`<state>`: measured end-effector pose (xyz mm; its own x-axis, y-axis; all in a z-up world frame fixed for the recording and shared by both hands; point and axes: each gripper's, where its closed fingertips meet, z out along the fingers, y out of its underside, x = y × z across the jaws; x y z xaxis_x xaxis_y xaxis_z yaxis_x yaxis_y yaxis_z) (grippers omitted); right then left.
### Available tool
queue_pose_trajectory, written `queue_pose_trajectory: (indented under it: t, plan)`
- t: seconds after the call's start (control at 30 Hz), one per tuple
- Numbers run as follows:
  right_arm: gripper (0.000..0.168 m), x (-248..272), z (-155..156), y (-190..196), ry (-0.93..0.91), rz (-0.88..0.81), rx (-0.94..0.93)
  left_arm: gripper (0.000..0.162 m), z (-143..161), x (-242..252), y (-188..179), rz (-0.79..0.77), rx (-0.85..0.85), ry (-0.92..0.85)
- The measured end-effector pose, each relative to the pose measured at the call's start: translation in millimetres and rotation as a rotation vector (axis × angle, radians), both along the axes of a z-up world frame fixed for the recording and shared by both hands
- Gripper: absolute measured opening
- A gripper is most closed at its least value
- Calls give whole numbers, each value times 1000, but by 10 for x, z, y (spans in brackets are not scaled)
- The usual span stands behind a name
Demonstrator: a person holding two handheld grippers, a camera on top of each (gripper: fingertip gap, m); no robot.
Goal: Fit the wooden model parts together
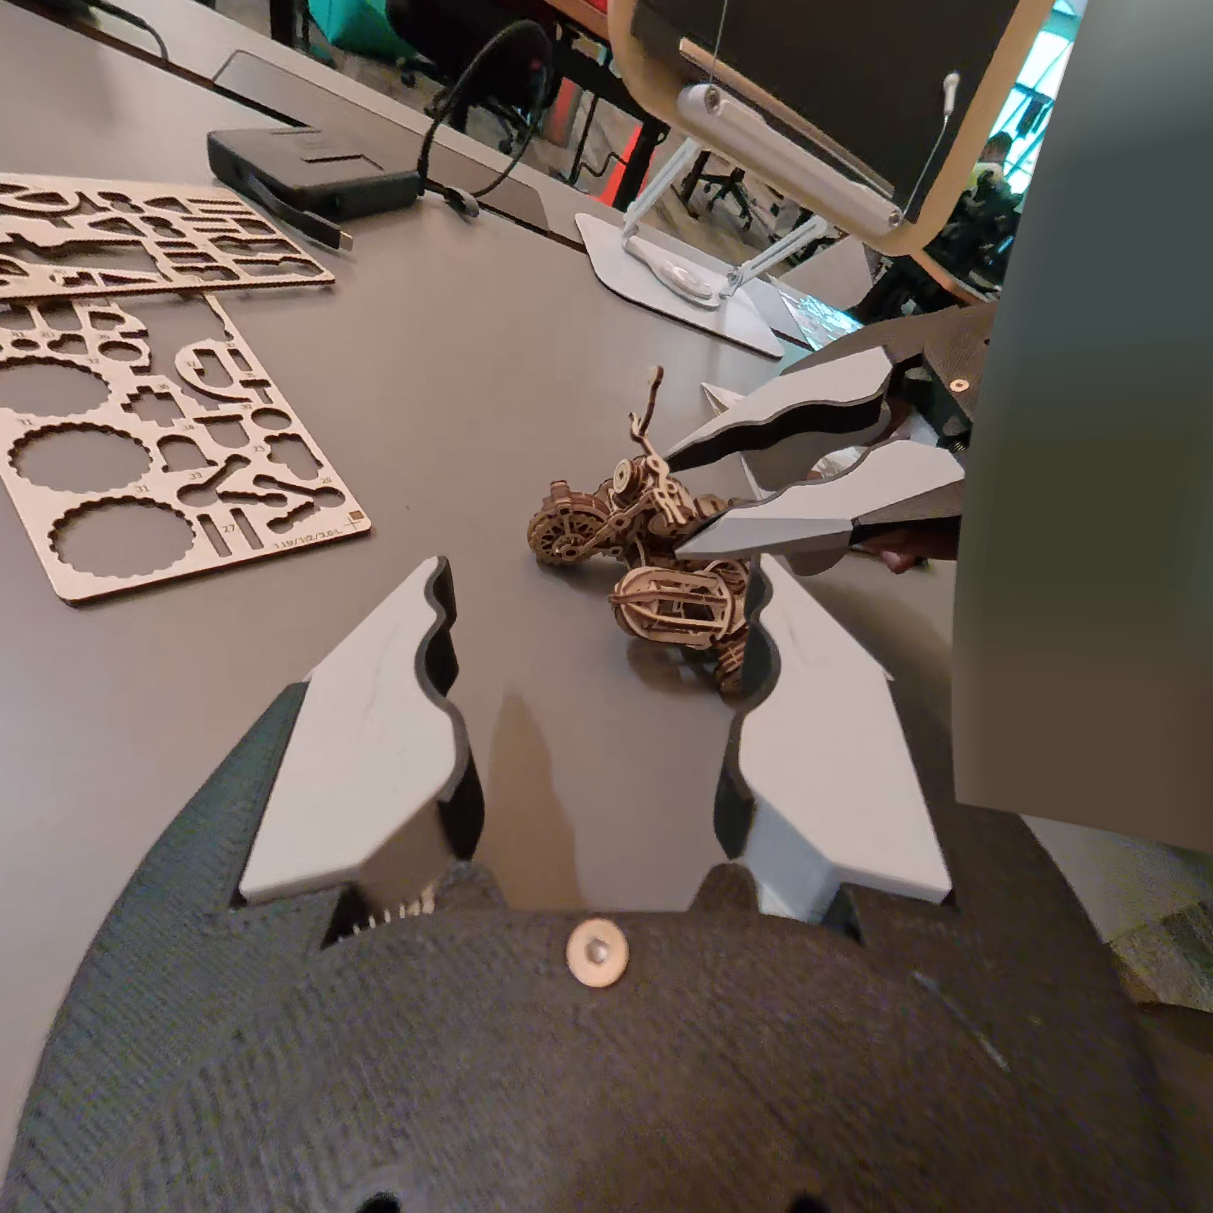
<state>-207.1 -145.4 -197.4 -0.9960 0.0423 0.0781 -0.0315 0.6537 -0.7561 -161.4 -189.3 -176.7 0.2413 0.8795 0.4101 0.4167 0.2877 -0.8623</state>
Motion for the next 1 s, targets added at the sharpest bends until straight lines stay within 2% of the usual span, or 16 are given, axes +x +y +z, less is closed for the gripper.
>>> queue_pose_trajectory:
  t: [0.43,0.7,1.0]
  plan:
    - [33,-41,-82,-25,9,9,23,87,11,13,23,-7,6,4]
    - [22,-66,-96,-34,7,11,19,87,-7,8,10,-4,9,-1]
    - [21,-58,-98,-46,-2,20,8,88,-50,-5,0,0,5,-13]
